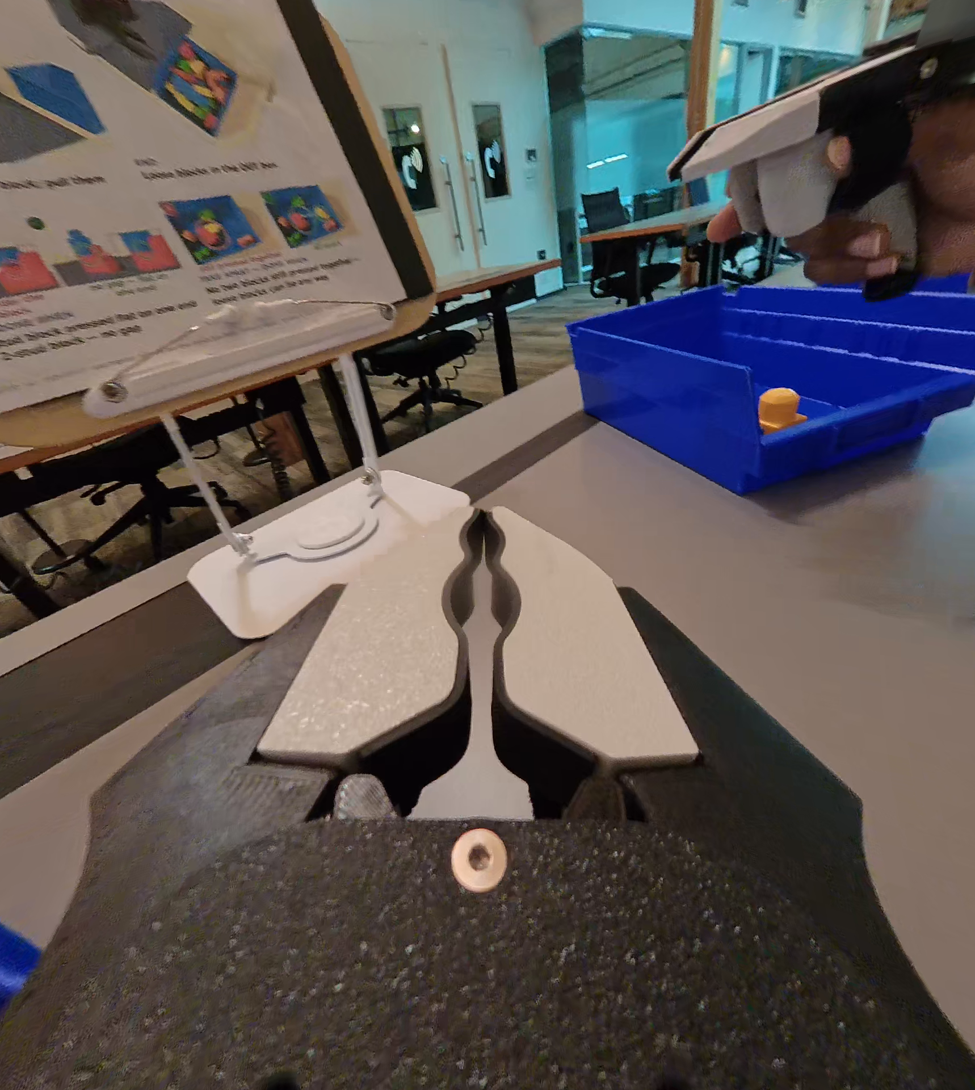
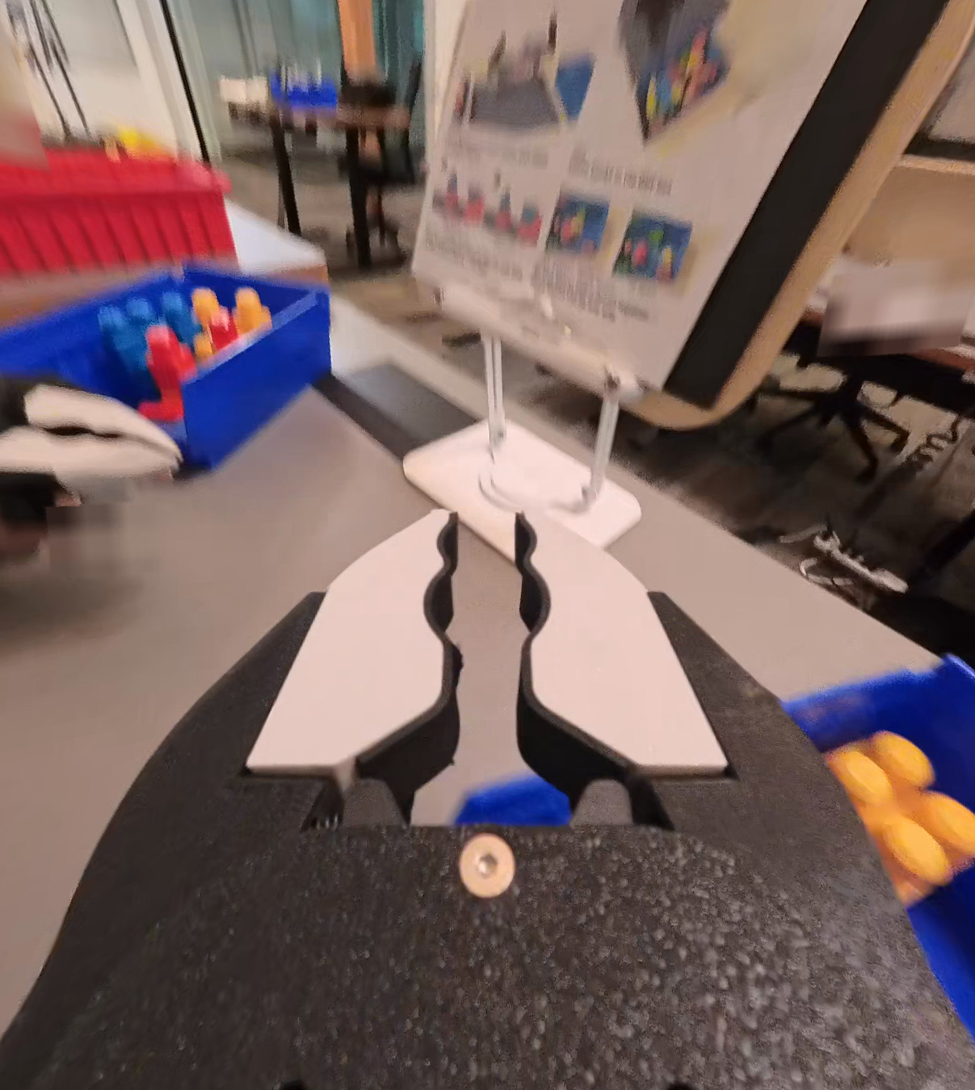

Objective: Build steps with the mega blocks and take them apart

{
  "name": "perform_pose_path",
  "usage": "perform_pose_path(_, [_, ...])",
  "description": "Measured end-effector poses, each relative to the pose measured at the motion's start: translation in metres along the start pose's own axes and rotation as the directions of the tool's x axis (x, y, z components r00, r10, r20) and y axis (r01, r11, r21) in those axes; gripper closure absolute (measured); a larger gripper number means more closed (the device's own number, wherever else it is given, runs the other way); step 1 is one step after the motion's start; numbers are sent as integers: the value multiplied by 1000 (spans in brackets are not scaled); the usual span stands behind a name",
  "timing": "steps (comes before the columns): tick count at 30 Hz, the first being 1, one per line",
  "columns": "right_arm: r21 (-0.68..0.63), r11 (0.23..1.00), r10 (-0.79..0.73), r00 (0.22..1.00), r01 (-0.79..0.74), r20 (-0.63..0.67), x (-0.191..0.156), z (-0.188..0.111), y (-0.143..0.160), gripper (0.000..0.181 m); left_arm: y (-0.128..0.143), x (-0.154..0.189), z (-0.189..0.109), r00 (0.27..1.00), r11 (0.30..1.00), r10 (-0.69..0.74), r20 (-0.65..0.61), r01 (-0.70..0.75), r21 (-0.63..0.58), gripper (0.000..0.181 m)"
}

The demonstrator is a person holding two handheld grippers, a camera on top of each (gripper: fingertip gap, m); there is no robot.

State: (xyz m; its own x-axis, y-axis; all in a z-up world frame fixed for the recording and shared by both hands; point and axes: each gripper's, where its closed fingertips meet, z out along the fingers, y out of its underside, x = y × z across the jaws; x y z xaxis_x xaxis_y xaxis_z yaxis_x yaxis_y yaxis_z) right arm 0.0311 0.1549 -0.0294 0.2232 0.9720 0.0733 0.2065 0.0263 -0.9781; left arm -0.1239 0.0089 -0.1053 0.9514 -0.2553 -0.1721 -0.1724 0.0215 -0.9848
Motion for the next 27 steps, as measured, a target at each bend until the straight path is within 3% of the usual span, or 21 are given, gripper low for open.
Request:
perform_pose_path(4, [133, 986, 102, 995, -101, -1, -32, 40, -6, 169, -4, -14, -6, 999, 1000, 10, 42, -10, 10, 181])
perform_pose_path(10, [117, 991, 71, 997, -70, -11, -61, 77, 42, 181, -22, -32, -21, 996, 998, 37, 83, -42, 51, 181])
perform_pose_path(14, [101, 990, 99, 995, -99, 6, -58, 76, 60, 181, -32, -48, -32, 988, 996, 74, 135, -81, 44, 181])
perform_pose_path(20, [144, 979, 150, 989, -147, -11, -44, 68, 52, 181, -62, -103, -75, 948, 997, 52, 314, -65, 31, 178])
perform_pose_path(27, [180, 965, 197, 980, -189, -29, -33, 60, 52, 181, -32, -169, -112, 896, 969, 55, 441, 57, -239, 150])
